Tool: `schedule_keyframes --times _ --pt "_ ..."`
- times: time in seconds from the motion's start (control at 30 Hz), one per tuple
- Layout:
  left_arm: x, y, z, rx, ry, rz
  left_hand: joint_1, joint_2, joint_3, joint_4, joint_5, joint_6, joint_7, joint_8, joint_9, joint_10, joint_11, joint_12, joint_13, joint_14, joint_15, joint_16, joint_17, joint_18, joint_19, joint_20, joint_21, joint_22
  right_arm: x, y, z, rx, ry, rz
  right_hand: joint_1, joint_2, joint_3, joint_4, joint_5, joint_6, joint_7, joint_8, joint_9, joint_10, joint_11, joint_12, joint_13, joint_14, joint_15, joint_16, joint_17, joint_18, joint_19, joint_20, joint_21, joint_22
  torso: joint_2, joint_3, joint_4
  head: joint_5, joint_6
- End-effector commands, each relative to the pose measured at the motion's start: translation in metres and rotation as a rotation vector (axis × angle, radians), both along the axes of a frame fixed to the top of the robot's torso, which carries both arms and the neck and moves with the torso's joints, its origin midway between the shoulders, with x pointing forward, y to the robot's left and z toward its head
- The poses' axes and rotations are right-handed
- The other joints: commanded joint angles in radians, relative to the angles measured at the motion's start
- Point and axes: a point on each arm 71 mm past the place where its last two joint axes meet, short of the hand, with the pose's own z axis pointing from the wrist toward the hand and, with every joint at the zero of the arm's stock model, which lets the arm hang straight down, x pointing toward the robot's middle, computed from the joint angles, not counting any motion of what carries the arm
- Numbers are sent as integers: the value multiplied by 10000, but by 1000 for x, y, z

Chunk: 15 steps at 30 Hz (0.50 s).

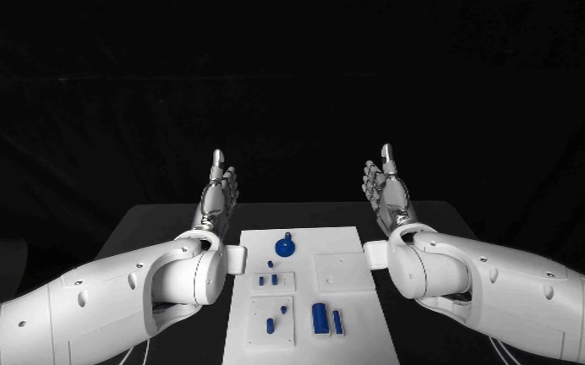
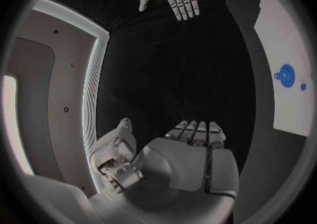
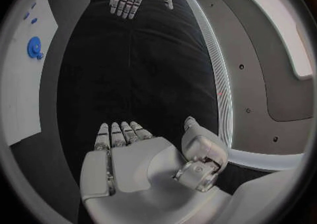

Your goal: Assemble the parts on the task board

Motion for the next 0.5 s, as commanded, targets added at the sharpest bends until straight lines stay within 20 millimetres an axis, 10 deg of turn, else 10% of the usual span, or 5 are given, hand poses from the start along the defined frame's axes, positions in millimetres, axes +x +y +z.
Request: schedule_keyframes --times 0.03,0.5 --pt "-1 4 4 297 -407 714 -72 -4 -31 -4 -47 -50 3 -31 -13 -52 0 -68 -11 -36 -2 -35 -9 -157 -36 1 -35 -14 -3 -5 3 24 -255 -874 -58 1 -45 0 -35 -45 1 -35 -9 -37 0 -35 -8 -49 -1 -35 -10 -63 -49 2 -35 -8 -13 -3 3 0 0" --pt "-1 4 4 297 -407 714 -72 -4 -31 -4 -47 -50 3 -31 -13 -52 0 -68 -11 -36 -2 -35 -9 -157 -36 1 -35 -14 -3 -5 3 24 -254 -874 -58 1 -45 0 -35 -45 1 -35 -9 -37 0 -35 -8 -49 -1 -35 -10 -63 -49 2 -35 -8 -13 -3 3 0 0"
